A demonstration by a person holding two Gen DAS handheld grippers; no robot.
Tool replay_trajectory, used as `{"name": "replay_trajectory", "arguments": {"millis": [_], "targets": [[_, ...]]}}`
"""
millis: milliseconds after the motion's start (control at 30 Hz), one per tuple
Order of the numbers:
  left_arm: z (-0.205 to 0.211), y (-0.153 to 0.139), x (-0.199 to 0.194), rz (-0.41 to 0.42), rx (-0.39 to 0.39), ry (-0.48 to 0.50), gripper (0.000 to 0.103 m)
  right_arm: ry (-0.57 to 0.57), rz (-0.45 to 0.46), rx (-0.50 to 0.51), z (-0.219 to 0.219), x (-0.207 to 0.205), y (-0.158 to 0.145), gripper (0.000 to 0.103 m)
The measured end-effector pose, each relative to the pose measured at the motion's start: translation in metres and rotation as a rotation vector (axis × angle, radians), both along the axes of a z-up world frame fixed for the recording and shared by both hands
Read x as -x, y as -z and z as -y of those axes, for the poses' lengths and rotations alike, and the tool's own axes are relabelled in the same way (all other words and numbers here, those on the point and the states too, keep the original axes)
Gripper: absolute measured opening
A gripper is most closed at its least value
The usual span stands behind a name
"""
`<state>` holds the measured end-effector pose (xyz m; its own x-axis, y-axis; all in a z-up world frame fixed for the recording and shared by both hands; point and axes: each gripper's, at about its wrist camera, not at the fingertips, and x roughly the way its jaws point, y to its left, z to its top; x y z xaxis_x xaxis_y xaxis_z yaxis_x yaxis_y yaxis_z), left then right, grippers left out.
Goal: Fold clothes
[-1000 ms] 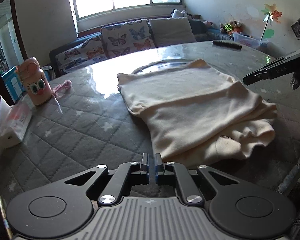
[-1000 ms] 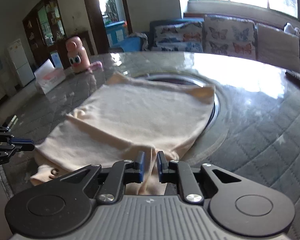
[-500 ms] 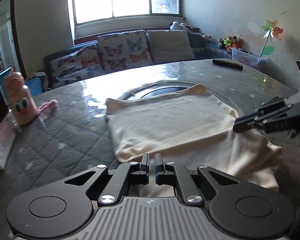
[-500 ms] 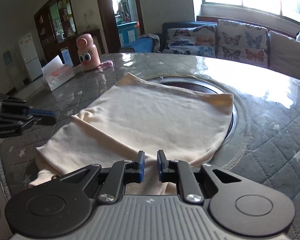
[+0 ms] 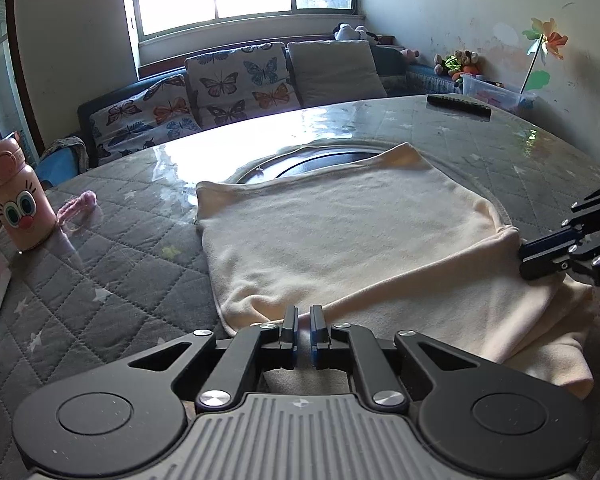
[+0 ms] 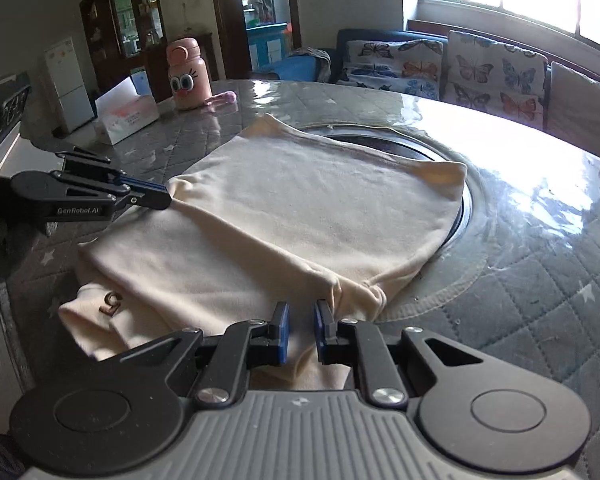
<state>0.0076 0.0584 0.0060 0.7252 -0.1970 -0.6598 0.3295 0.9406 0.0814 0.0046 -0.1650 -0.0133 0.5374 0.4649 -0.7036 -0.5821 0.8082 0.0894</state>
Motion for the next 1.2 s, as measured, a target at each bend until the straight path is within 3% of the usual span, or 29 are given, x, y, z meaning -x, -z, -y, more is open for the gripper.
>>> {"name": "replay_trajectory", "arguments": {"millis": [133,200,333,533,667,767,833,1200], "targets": [[0.004,-0.008,0.016,0.024,-0.031,0.037,0.008,-0.037,0.023,-0.005,-0.001,0.01,-0.011,0.015],[0.008,-0.011,0.027,0.035,-0.051,0.069,0.008,-0.062,0.026,0.003,-0.004,0.014,-0.01,0.021],[0.014,-0.013,0.049,0.037,-0.083,0.125,0.008,-0.083,0.025,0.045,-0.006,0.022,0.001,0.021],[0.026,-0.007,0.062,0.028,-0.091,0.18,0.009,-0.109,0.065,0.02,-0.015,0.025,-0.01,0.022],[0.036,0.007,0.068,-0.004,-0.126,0.216,0.009,-0.134,0.052,0.032,-0.027,0.024,0.0,0.034],[0.033,0.006,0.075,-0.003,-0.136,0.219,0.016,-0.142,0.055,0.058,-0.029,0.028,0.006,0.035],[0.028,0.001,0.081,0.009,-0.143,0.216,0.027,-0.139,0.062,0.053,-0.026,0.031,0.001,0.037],[0.023,0.005,0.118,0.036,-0.251,0.321,0.039,-0.145,0.061,0.064,-0.01,0.04,-0.009,0.046]]}}
